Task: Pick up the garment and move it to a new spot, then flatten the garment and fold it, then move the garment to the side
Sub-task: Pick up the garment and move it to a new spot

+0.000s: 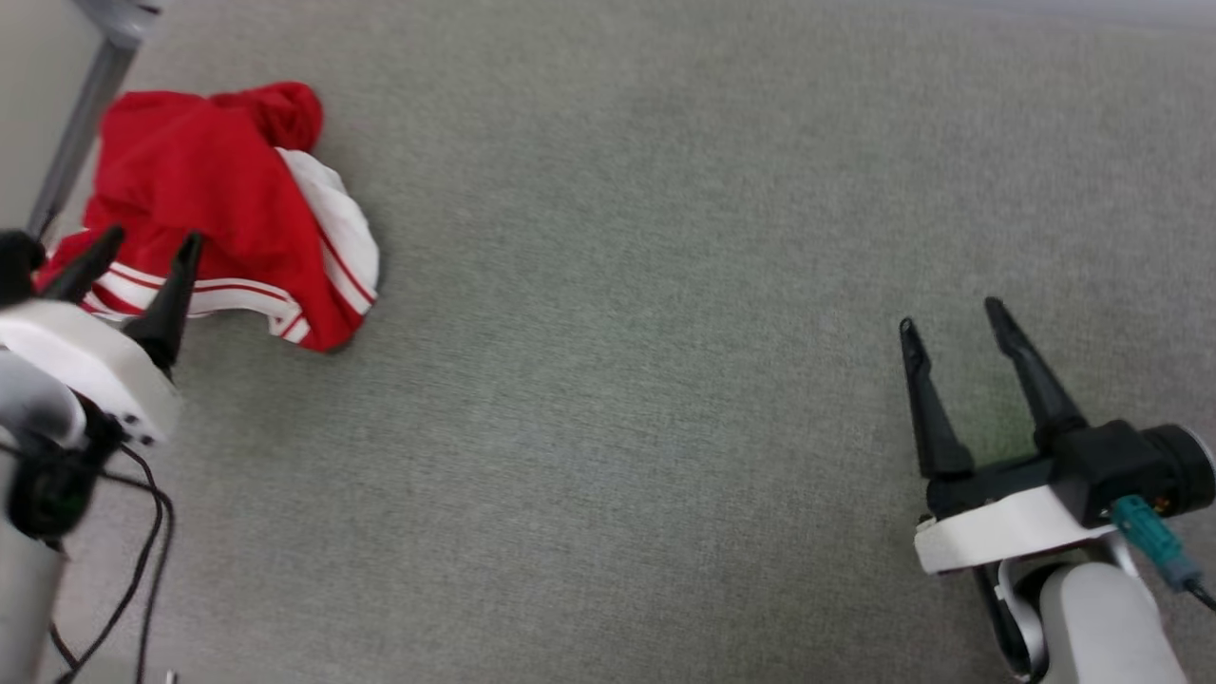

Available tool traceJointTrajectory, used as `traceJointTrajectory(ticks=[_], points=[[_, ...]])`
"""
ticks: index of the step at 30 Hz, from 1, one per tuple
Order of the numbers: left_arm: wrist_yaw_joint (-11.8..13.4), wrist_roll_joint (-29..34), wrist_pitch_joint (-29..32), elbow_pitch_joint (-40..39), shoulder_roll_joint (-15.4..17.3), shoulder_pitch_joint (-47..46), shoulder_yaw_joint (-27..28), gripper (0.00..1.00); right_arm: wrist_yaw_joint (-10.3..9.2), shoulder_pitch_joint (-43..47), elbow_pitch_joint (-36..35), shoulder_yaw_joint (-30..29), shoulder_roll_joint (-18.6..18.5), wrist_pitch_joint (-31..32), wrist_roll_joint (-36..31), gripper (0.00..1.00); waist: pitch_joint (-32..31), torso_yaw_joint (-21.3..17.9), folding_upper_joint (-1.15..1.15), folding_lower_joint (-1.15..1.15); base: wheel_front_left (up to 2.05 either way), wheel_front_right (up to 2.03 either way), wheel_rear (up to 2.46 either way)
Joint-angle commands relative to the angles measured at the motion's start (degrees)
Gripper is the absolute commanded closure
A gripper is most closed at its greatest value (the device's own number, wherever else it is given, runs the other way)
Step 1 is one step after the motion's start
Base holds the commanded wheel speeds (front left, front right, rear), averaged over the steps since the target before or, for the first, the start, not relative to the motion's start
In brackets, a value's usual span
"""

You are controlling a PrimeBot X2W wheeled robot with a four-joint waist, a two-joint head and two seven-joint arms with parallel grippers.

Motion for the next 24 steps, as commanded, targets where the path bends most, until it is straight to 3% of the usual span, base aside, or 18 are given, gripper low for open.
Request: traceJointTrajectory(ticks=[1,3,10,15,22,23,24], points=[[0.06,-3.34,3.38,0.98,1.64,-2.29,-1.08,0.0,-0.04,-1.27,-0.8,-0.55,0.01,-0.08,-0.29,0.0,4.2,-2.5,0.0,-0.01,0.0,0.0,0.0],[0.05,-6.54,7.1,1.66,5.15,-4.91,-3.53,0.0,-0.04,-1.9,-1.57,-1.05,0.01,-0.08,-0.66,0.0,5.72,-3.2,0.0,-0.01,0.0,0.0,0.0],[0.06,-13.25,14.92,6.85,11.28,-11.52,-10.32,0.0,-0.04,-2.43,-2.99,-1.38,0.04,0.22,-1.43,0.0,9.76,-4.87,0.0,-0.01,0.0,0.0,0.0],[0.06,-14.93,16.76,12.27,12.05,-15.93,-13.81,0.0,-0.04,-2.59,-4.83,-1.46,0.01,1.05,-3.15,0.0,12.88,-5.09,0.0,-0.01,0.0,0.0,0.0],[0.04,-18.89,17.45,16.31,10.73,-18.04,-20.65,0.0,-0.06,-1.14,-6.24,-2.34,-0.02,1.99,-4.1,0.0,13.81,-4.73,0.0,-0.01,0.0,0.0,0.0],[0.04,-19.76,17.04,16.48,10.58,-18.01,-21.54,0.31,-0.06,-1.06,-6.27,-2.29,-0.01,2.12,-4.19,0.0,13.65,-4.6,0.0,-0.01,0.0,0.0,0.0],[0.03,-20.55,16.71,16.39,10.48,-18.05,-22.44,0.85,-0.06,-1.03,-6.22,-2.21,-0.01,2.21,-4.15,0.0,13.44,-4.49,0.0,-0.01,0.0,0.0,0.0]])
